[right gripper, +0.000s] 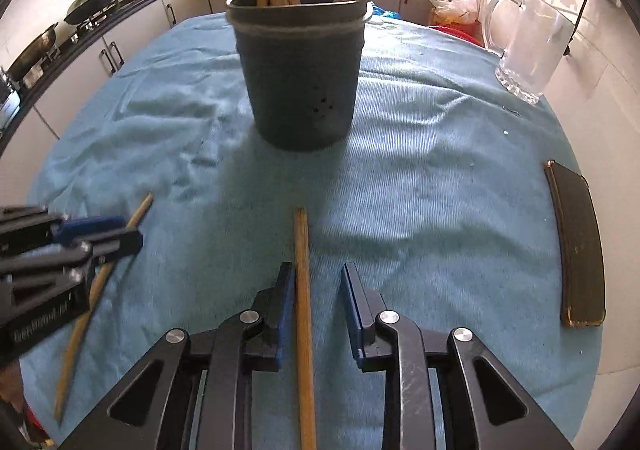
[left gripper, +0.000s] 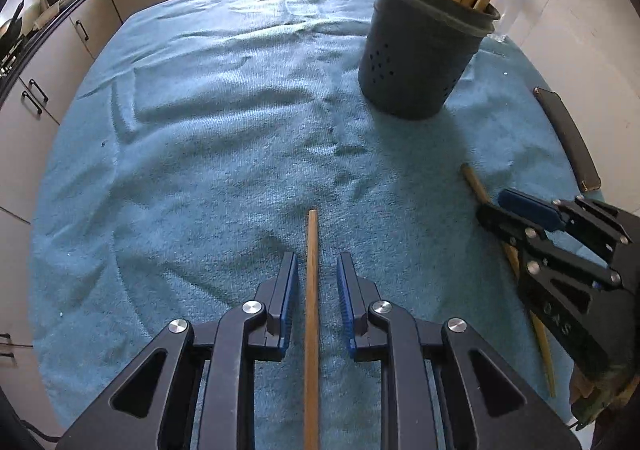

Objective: Organize utensils
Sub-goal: 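Close the right gripper on the chopstick between its fingers, then lift both held chopsticks and carry them toward the black cup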

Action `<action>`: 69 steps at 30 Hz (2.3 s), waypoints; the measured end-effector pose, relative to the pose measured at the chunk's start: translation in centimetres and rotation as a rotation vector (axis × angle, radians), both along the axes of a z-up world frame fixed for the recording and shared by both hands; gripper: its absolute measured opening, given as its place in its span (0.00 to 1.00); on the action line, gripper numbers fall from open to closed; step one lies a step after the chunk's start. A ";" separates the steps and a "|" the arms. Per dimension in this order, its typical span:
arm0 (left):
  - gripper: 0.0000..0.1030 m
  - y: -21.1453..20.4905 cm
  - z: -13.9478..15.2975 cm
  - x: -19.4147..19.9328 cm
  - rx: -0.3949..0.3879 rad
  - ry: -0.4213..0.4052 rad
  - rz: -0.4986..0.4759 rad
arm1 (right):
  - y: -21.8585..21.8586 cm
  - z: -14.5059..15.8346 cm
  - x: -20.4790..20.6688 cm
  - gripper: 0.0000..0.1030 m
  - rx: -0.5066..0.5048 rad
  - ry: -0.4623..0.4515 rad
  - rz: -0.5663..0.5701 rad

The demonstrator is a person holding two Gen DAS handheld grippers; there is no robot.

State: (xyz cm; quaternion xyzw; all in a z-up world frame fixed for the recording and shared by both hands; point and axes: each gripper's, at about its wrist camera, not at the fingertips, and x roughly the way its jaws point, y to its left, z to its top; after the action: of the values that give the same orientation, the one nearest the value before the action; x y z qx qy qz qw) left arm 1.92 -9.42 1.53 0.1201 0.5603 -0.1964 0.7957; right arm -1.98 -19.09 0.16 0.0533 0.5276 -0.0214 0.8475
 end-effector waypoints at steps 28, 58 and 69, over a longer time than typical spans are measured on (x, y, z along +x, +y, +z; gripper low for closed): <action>0.05 3.0 13.8 -6.3 -0.209 -0.372 0.016 | -3.1 12.4 -5.5 0.07 0.083 -0.378 -0.142; 0.05 2.5 15.8 -11.2 -0.167 -0.496 -0.001 | -3.9 14.7 -13.1 0.08 0.038 -0.633 -0.324; 0.05 2.7 16.3 -12.0 -0.167 -0.514 -0.003 | -3.8 16.0 -13.9 0.08 0.084 -0.666 -0.304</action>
State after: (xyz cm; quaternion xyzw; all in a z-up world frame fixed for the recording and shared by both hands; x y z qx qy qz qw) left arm -10.07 -6.74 17.83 0.1007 0.3215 -0.2062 0.9187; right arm -15.88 -22.92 16.21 0.1700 0.2094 -0.1069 0.9570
